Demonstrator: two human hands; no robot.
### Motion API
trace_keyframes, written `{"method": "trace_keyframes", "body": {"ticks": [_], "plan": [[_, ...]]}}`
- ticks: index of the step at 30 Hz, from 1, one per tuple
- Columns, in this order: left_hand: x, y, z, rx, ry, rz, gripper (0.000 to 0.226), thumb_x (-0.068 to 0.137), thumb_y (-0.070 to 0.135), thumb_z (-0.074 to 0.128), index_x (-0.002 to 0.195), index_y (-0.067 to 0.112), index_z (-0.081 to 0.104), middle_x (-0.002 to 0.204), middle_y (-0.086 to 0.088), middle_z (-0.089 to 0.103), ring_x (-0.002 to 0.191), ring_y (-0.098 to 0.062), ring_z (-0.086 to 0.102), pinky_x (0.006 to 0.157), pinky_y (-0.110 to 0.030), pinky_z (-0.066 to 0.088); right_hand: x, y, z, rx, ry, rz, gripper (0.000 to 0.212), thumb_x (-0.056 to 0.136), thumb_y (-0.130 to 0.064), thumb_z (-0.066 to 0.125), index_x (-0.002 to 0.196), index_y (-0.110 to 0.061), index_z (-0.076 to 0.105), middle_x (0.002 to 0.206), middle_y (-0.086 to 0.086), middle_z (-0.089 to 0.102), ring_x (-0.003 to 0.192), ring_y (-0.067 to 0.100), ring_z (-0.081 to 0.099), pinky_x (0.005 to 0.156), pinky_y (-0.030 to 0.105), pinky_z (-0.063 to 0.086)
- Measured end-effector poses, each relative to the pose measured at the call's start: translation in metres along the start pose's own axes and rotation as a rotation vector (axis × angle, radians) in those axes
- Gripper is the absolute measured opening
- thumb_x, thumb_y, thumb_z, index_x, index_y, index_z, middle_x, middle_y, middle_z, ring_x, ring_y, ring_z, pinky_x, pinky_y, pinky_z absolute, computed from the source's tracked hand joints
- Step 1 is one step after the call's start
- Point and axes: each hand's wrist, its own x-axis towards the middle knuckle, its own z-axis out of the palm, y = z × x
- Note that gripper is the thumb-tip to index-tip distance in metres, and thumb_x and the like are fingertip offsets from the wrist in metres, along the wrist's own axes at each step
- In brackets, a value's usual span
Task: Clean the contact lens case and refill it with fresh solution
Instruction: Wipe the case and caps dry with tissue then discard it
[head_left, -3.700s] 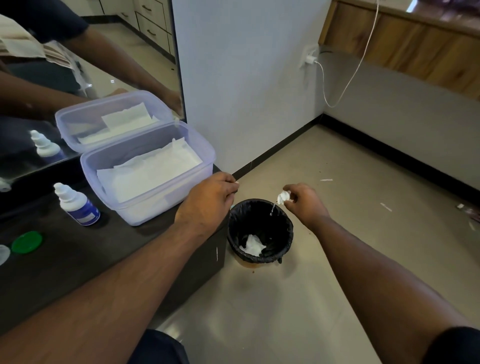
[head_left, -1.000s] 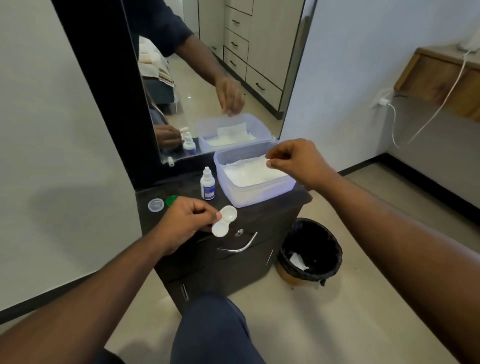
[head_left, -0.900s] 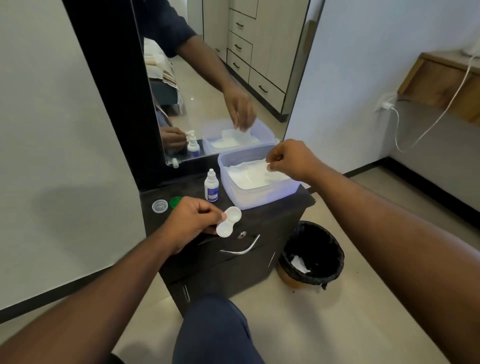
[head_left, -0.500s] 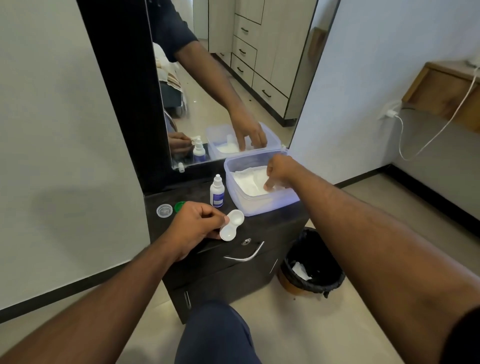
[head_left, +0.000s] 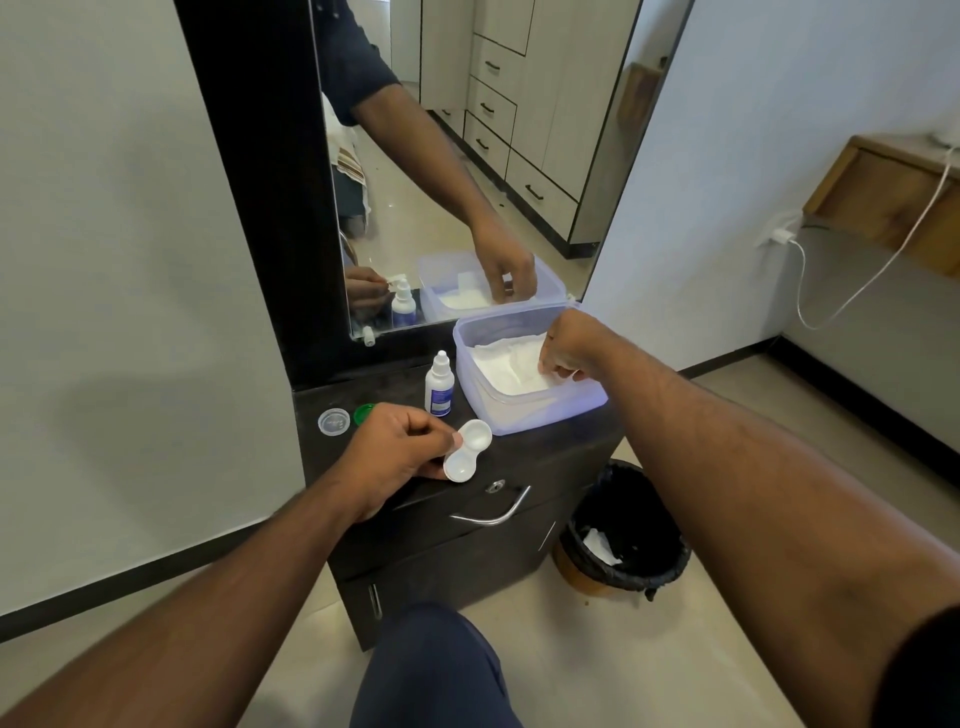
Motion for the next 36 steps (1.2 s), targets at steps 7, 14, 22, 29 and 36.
{"method": "trace_keyframes", "body": {"ticks": [7, 14, 22, 29, 36], "plan": [[0.000, 0.003, 0.002, -0.004, 0.001, -0.011, 0.012, 0.083, -0.003, 0.067, 0.090, -0.012, 0.069, 0.090, -0.019, 0.072, 0.069, -0.016, 0.070, 0.056, -0.024, 0.056, 0.003, -0.007, 0.011, 0.096, 0.076, -0.171, 0.042, 0.080, -0.027, 0.075, 0.116, -0.011, 0.058, 0.105, 0.008, 0.062, 0.091, 0.021, 0.060, 0.080, 0.031, 0.054], [0.000, 0.002, 0.003, -0.004, 0.007, -0.012, 0.012, 0.083, -0.004, 0.066, 0.091, -0.013, 0.069, 0.087, -0.014, 0.071, 0.064, -0.010, 0.070, 0.053, -0.020, 0.054, 0.007, -0.018, 0.022, -0.032, 0.041, -0.144, 0.043, 0.079, -0.022, 0.075, 0.118, -0.013, 0.058, 0.104, 0.009, 0.064, 0.093, 0.025, 0.063, 0.088, 0.038, 0.055], [0.002, 0.000, 0.001, -0.018, 0.011, -0.014, 0.009, 0.083, -0.003, 0.066, 0.088, -0.010, 0.070, 0.089, -0.016, 0.072, 0.070, -0.017, 0.071, 0.057, -0.025, 0.057, -0.026, -0.010, -0.014, 0.631, 0.002, -0.005, 0.025, 0.089, -0.022, 0.055, 0.112, -0.012, 0.055, 0.104, 0.009, 0.062, 0.088, 0.024, 0.062, 0.081, 0.039, 0.054], [0.000, 0.002, 0.001, -0.027, 0.043, -0.008, 0.007, 0.083, -0.003, 0.066, 0.084, -0.009, 0.069, 0.089, -0.020, 0.070, 0.075, -0.021, 0.069, 0.060, -0.030, 0.059, -0.078, 0.011, -0.029, 1.700, -0.172, -0.007, 0.019, 0.089, -0.028, 0.054, 0.099, -0.014, 0.062, 0.097, 0.009, 0.069, 0.092, 0.028, 0.067, 0.083, 0.040, 0.055], [-0.030, 0.004, -0.007, -0.166, 0.173, 0.009, 0.009, 0.084, -0.005, 0.060, 0.080, -0.012, 0.063, 0.075, -0.015, 0.068, 0.068, -0.022, 0.067, 0.056, -0.029, 0.057, -0.143, -0.007, 0.005, 2.005, -0.378, -0.093, 0.036, 0.092, -0.021, 0.056, 0.124, -0.004, 0.057, 0.104, 0.014, 0.069, 0.092, 0.027, 0.069, 0.075, 0.037, 0.060]]}}
